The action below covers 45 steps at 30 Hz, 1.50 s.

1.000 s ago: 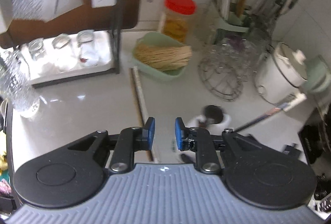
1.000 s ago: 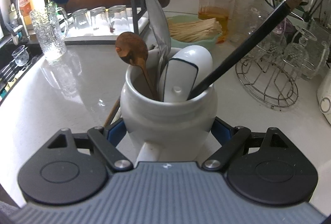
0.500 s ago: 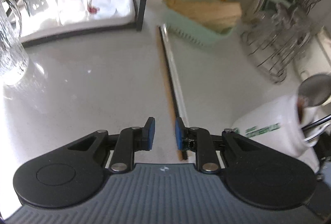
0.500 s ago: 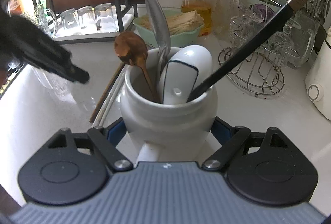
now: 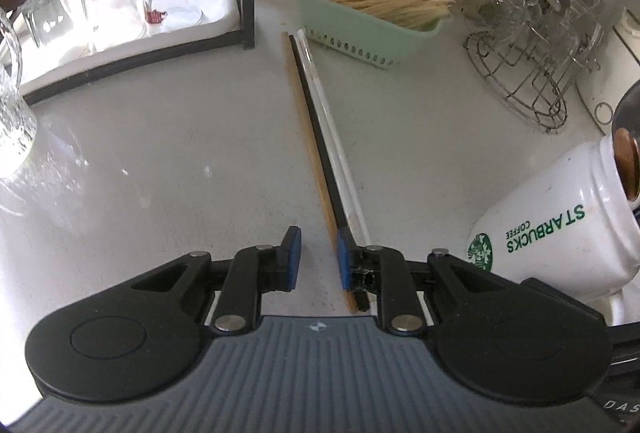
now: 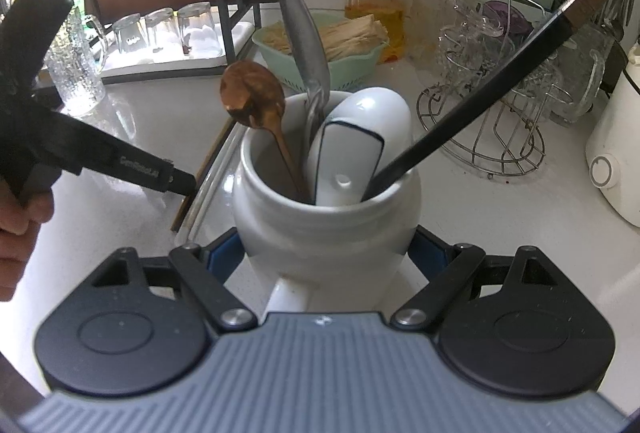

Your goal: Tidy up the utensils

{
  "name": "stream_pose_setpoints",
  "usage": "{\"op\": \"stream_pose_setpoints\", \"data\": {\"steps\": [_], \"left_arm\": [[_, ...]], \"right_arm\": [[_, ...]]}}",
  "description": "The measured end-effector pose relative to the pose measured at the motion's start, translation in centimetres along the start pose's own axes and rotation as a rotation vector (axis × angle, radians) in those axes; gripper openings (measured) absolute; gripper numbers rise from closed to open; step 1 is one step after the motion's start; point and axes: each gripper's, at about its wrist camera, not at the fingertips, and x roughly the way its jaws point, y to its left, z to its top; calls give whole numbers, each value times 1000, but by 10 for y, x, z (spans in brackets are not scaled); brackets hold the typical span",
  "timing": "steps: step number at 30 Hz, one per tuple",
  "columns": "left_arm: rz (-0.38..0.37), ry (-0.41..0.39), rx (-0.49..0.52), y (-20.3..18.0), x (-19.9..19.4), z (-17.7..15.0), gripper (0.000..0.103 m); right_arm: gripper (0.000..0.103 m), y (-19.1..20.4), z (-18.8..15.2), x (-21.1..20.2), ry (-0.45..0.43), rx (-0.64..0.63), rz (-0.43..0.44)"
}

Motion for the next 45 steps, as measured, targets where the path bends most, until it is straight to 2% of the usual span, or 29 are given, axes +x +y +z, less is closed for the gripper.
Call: {"op": "stream_pose_setpoints", "data": {"steps": [3, 4, 7, 12, 16, 22, 30, 36, 40, 45], "left_arm": [[8, -1, 9, 0, 0, 0, 22], [12, 2, 11, -1, 0, 2, 17], [32, 13, 24, -5, -1, 4, 12], [34, 57, -17, -4, 7, 16, 10], [65, 40, -11, -6, 12, 24, 10], [66, 54, -19, -3, 13, 23, 6], [57, 73, -32, 1, -7, -3, 5], [22, 103, -41, 6, -32, -30, 5], [22, 130, -16, 7, -45, -46, 5], [8, 165, -63, 21, -49, -57, 5]], "right_arm": [[90, 0, 0, 0, -1, 0, 0], [90, 0, 0, 0, -1, -1, 0], [90, 0, 0, 0, -1, 0, 0], [90, 1, 0, 0, 1, -1, -1], [90, 1, 0, 0, 2, 1, -1], [90, 0, 1, 1, 6, 2, -1], [90, 2, 1, 2, 7, 6, -9], [90, 1, 3, 2, 19, 10, -12], [90, 3, 3, 2, 17, 17, -19], [90, 8, 3, 2, 26, 12, -15]]}}
